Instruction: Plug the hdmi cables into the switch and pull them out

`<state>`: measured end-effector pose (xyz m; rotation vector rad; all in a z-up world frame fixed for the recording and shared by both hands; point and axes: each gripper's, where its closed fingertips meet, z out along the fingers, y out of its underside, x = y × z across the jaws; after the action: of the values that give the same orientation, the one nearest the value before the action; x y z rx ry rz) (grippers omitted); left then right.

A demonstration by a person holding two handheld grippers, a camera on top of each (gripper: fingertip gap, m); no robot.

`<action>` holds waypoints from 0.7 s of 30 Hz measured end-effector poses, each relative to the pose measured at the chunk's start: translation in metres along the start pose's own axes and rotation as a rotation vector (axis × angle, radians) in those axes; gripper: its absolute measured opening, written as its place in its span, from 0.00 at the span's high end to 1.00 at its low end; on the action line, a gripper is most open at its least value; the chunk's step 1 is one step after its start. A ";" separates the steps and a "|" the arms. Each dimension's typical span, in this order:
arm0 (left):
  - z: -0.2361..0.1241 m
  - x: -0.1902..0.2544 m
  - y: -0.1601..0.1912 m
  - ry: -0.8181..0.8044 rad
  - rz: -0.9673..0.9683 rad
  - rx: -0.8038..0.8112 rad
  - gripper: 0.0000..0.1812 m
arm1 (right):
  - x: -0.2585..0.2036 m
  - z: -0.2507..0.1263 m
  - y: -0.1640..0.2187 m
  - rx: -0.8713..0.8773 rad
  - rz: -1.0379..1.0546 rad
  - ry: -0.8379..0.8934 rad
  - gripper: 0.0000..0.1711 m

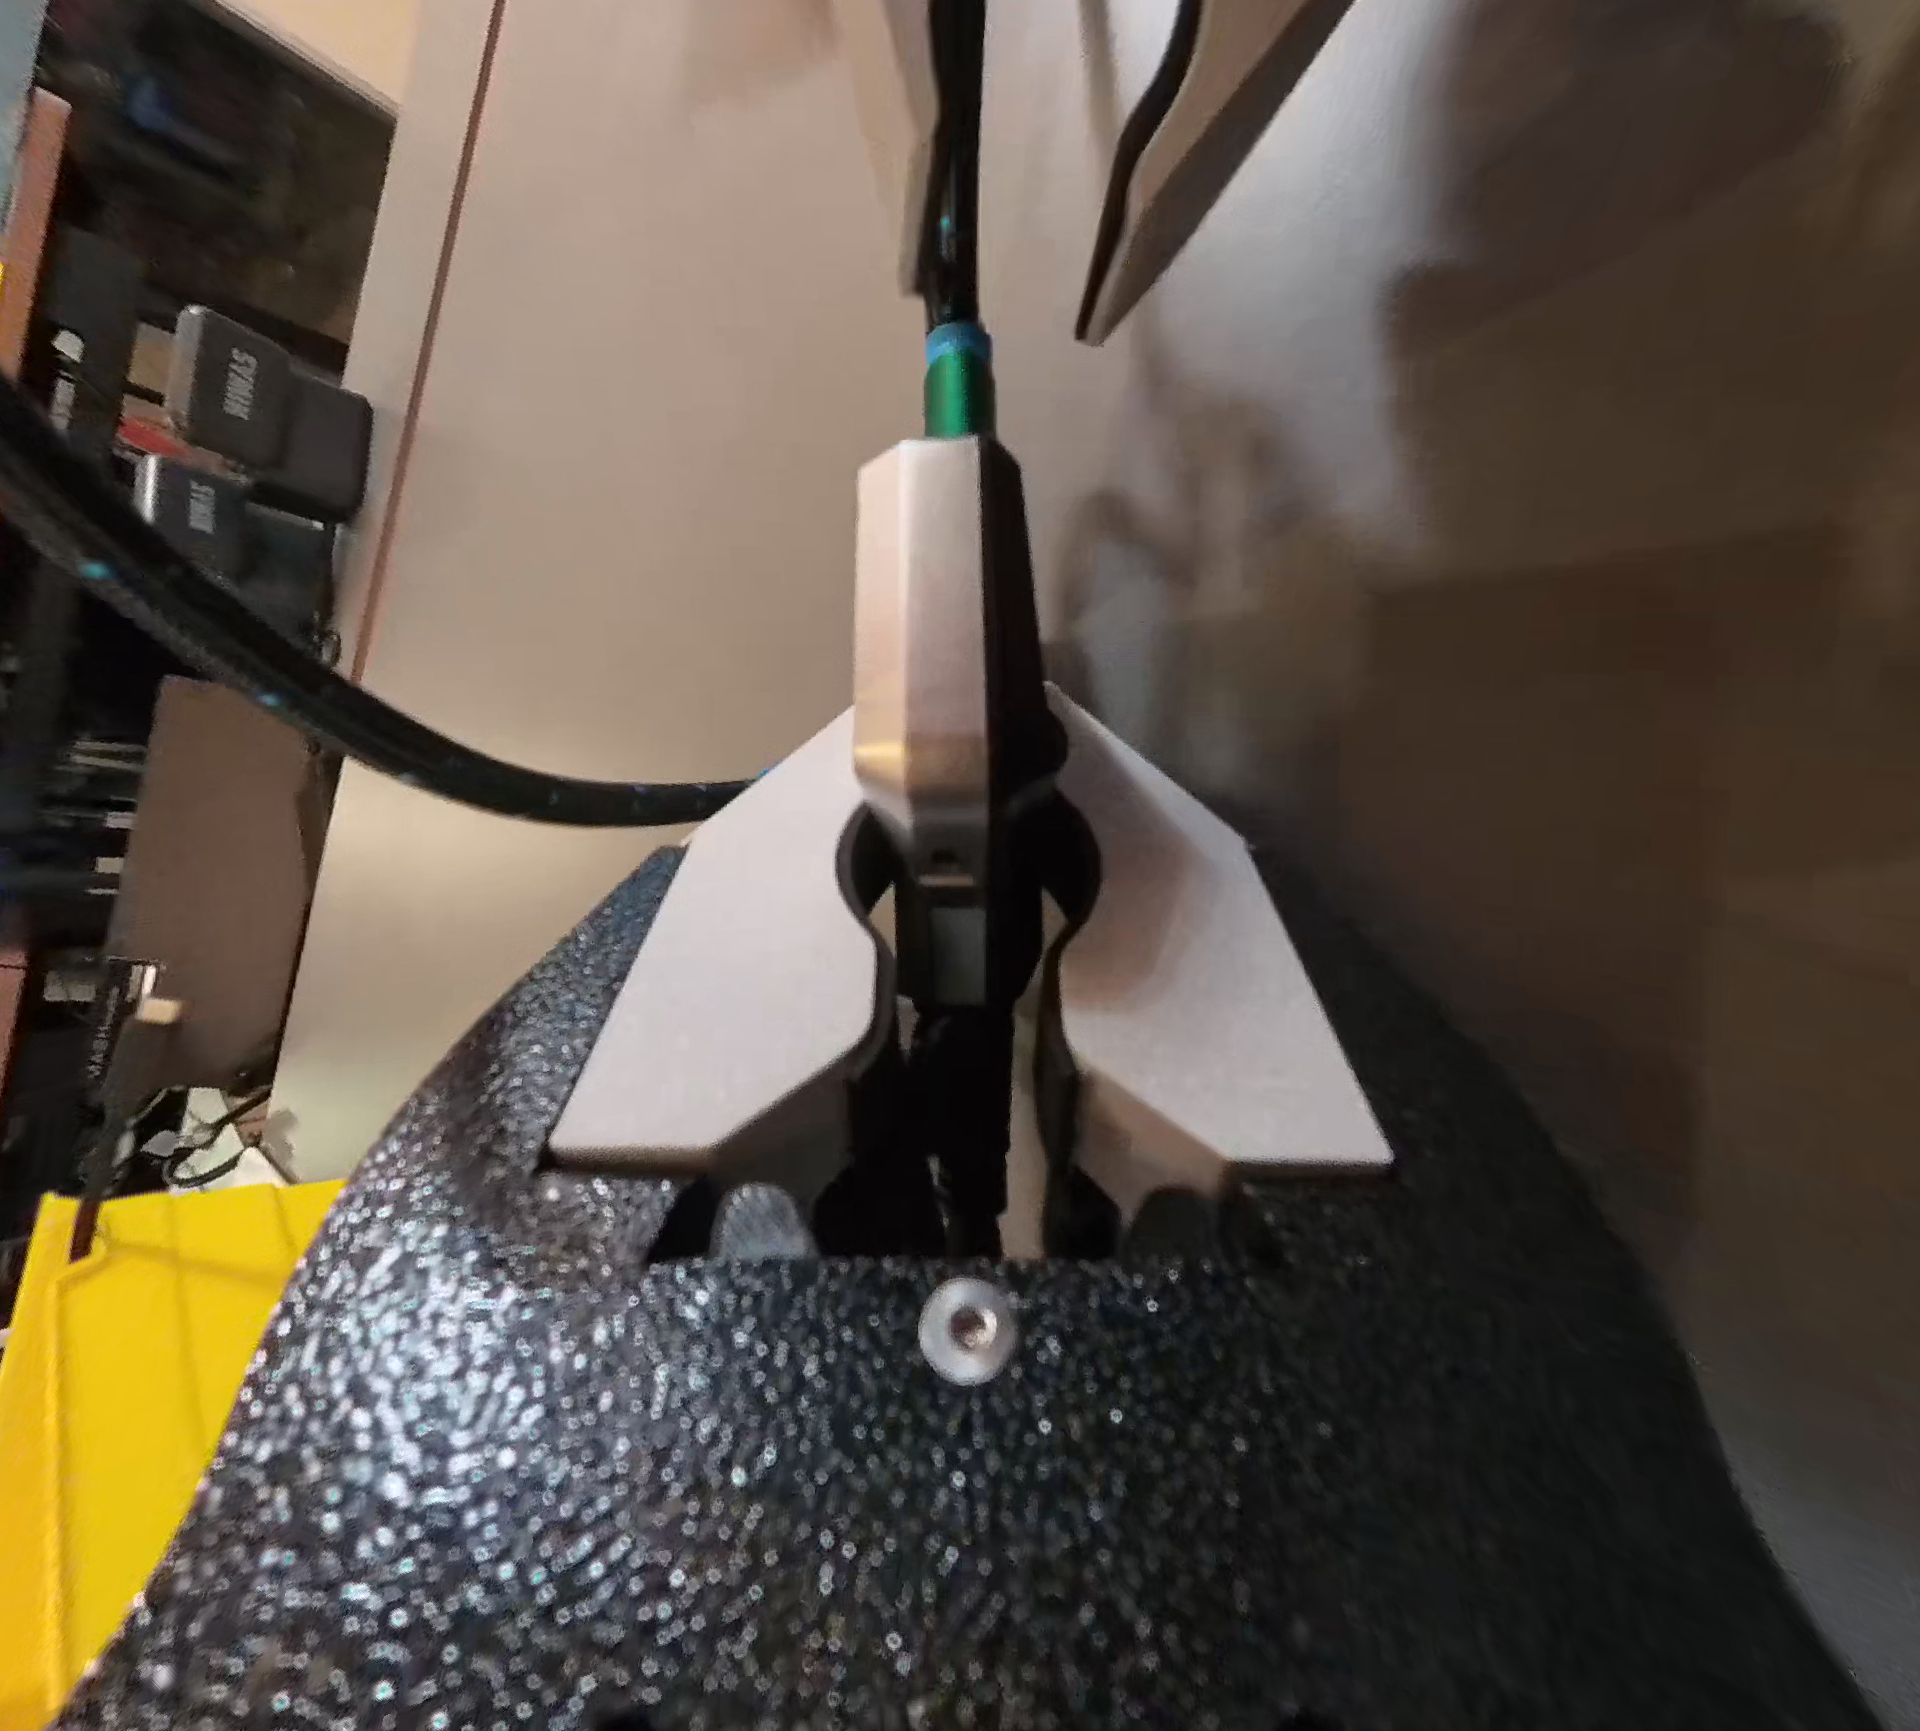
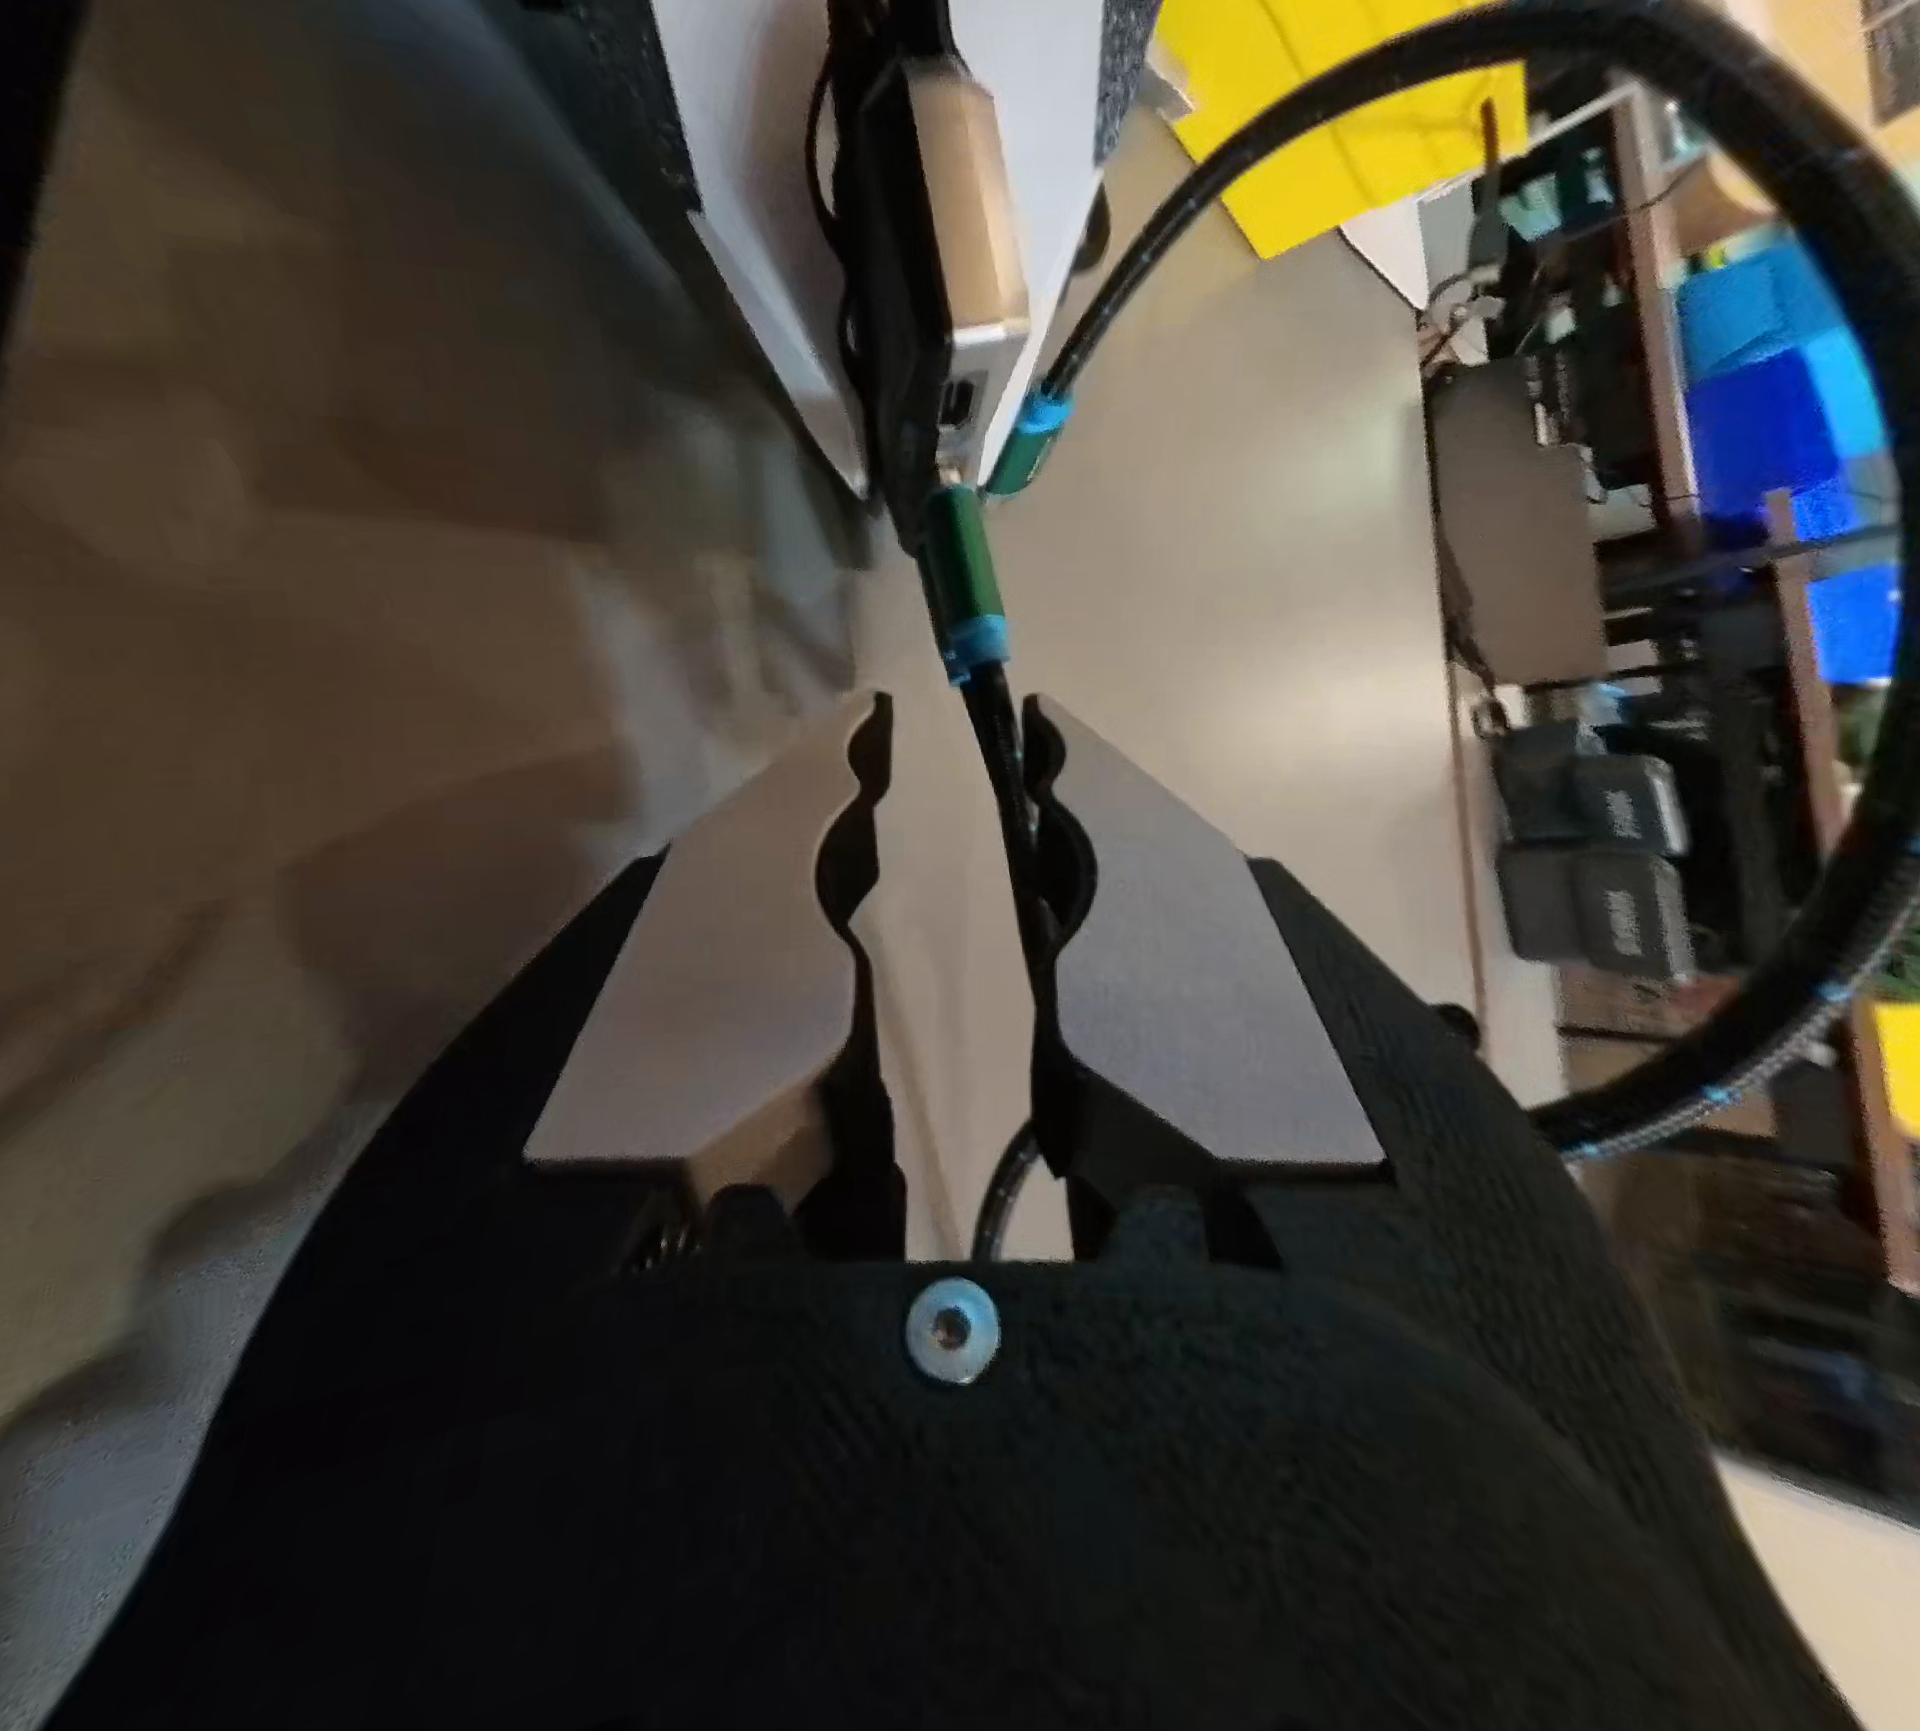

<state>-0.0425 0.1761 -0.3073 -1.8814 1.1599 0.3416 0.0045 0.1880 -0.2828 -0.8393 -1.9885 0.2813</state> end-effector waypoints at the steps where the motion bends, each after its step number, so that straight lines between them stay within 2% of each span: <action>1: 0.000 0.000 0.001 -0.007 0.011 0.001 0.89 | 0.002 0.002 0.003 -0.024 -0.018 0.025 0.84; 3: 0.000 -0.001 0.002 -0.018 0.031 -0.001 0.89 | 0.002 0.007 0.009 -0.077 -0.066 0.046 0.81; 5: 0.000 0.000 0.002 -0.030 0.067 -0.003 0.89 | 0.005 0.009 0.009 -0.099 -0.110 0.090 0.96; 6: 0.000 0.000 0.002 -0.036 0.077 -0.001 0.90 | 0.007 0.009 0.009 -0.103 -0.130 0.107 0.97; 15: -0.001 -0.002 0.007 -0.046 0.119 -0.068 0.90 | 0.003 0.016 0.005 -0.100 -0.138 0.116 0.99; 21: 0.000 -0.009 0.011 -0.052 0.020 -0.063 0.90 | 0.012 0.020 0.005 -0.103 -0.102 0.161 0.97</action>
<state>-0.0564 0.1795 -0.3084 -1.9054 1.1457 0.4399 -0.0135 0.2024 -0.2879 -0.7965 -1.8999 0.0515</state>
